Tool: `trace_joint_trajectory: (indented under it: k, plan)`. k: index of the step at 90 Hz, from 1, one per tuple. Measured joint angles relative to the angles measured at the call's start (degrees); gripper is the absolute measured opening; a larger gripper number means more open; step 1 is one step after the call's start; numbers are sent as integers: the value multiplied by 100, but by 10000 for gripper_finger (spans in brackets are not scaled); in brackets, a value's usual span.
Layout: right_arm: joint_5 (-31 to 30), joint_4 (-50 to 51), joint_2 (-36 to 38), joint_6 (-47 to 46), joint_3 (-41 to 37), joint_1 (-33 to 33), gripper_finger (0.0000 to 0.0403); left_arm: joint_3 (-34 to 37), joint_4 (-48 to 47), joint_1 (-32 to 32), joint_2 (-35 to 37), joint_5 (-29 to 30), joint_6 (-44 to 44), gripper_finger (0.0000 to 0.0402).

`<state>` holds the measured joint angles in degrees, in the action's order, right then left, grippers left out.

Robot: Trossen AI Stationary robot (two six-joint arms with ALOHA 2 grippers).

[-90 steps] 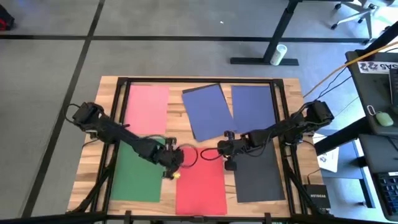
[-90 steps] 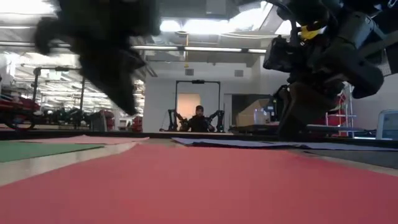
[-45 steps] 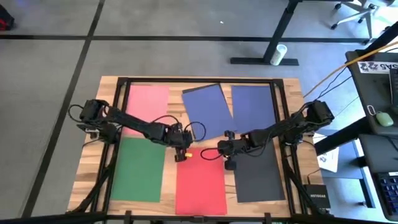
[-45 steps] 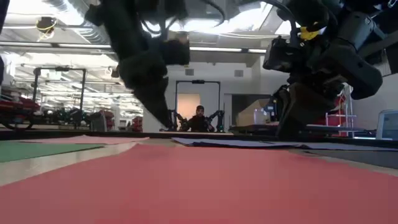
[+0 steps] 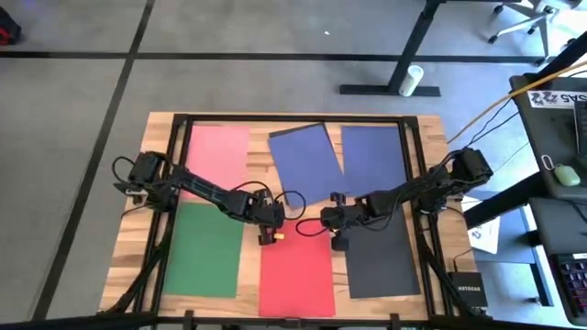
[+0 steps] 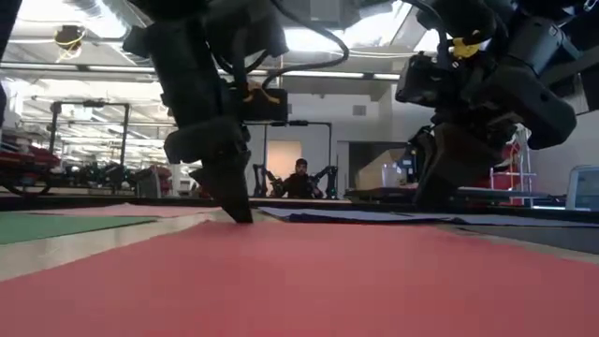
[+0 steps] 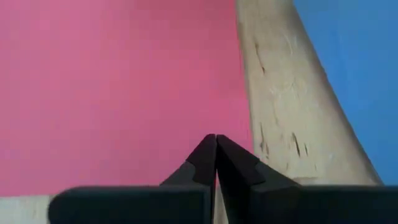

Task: Organize paper
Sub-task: Stack the red paper on top of the red paper, then stack the blue paper on top of the blue paper

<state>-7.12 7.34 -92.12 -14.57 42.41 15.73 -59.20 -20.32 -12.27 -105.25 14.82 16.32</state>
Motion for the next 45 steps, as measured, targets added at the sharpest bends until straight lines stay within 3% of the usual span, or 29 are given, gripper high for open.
trace_joint_trajectory:
  k: [23,45]
  plan:
    - [-737,-146,0,46,-1,1,1,9,-27,-14,223,134,-50,0]
    - [-1045,-1045,0,1078,-2,0,27,9,-30,-228,1052,208,44,0]
